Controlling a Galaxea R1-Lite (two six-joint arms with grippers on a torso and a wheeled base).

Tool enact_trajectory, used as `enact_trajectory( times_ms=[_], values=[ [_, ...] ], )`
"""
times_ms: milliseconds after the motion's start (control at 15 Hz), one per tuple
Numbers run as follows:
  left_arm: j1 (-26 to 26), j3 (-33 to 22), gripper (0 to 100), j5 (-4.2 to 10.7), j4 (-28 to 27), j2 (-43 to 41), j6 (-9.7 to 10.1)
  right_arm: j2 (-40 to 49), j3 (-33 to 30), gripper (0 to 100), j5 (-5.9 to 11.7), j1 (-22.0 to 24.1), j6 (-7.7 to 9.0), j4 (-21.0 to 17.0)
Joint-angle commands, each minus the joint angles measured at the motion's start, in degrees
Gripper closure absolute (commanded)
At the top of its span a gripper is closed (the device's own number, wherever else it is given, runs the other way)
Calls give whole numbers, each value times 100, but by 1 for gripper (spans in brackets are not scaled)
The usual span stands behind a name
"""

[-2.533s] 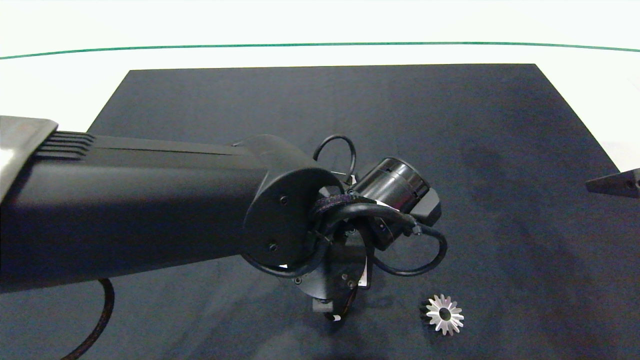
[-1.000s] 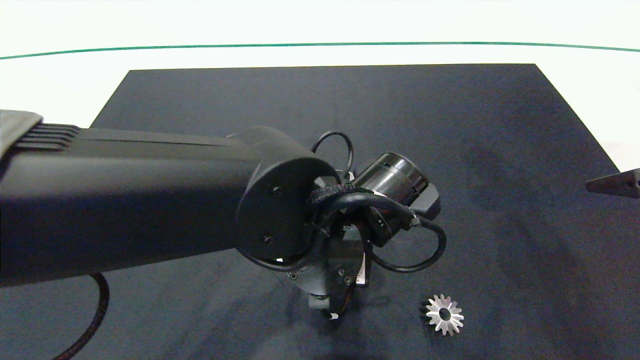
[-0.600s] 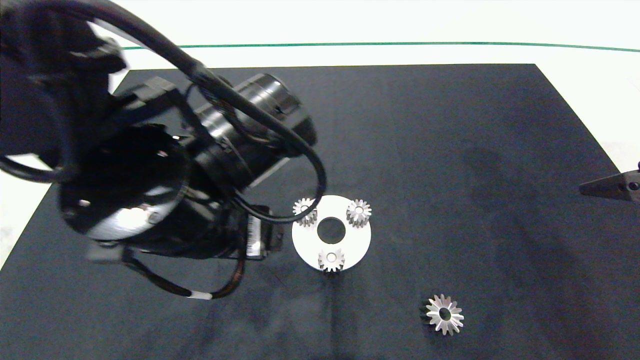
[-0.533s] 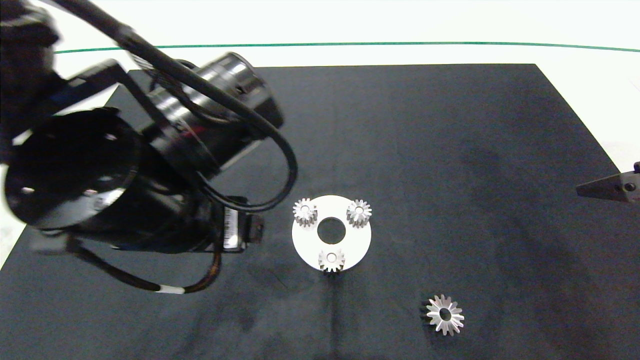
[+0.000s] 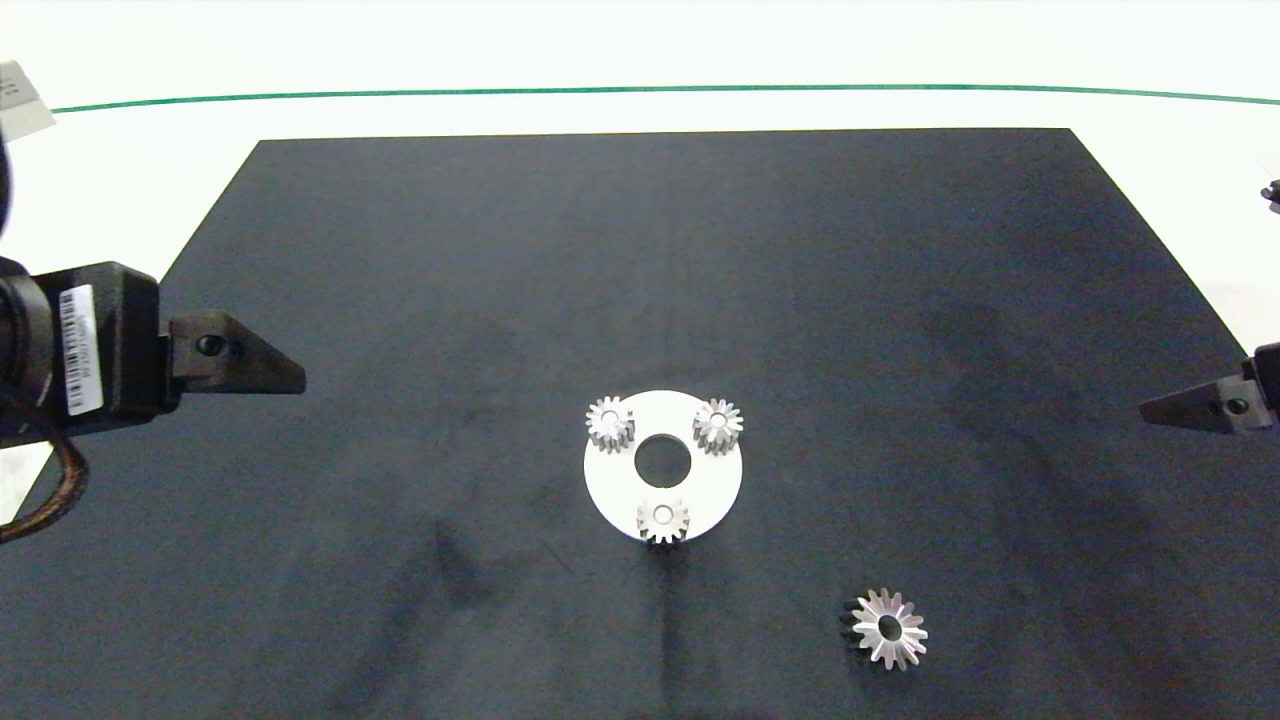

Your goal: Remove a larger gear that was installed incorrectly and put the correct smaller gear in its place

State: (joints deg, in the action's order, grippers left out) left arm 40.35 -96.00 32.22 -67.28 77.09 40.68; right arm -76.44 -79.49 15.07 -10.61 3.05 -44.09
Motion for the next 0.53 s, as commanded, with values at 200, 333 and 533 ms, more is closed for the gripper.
enact_trajectory(
  times_ms=[200, 333, 533],
  values=[
    [25, 117, 0, 21, 171, -291, 10, 50, 66, 0, 5, 76, -15, 173],
    [17, 213, 0, 21, 391, -283, 1, 76, 101, 0, 14, 85, 3, 191],
    [25, 345, 0, 21, 655, -309, -25, 85, 118, 0, 5, 76, 12, 217]
  ],
)
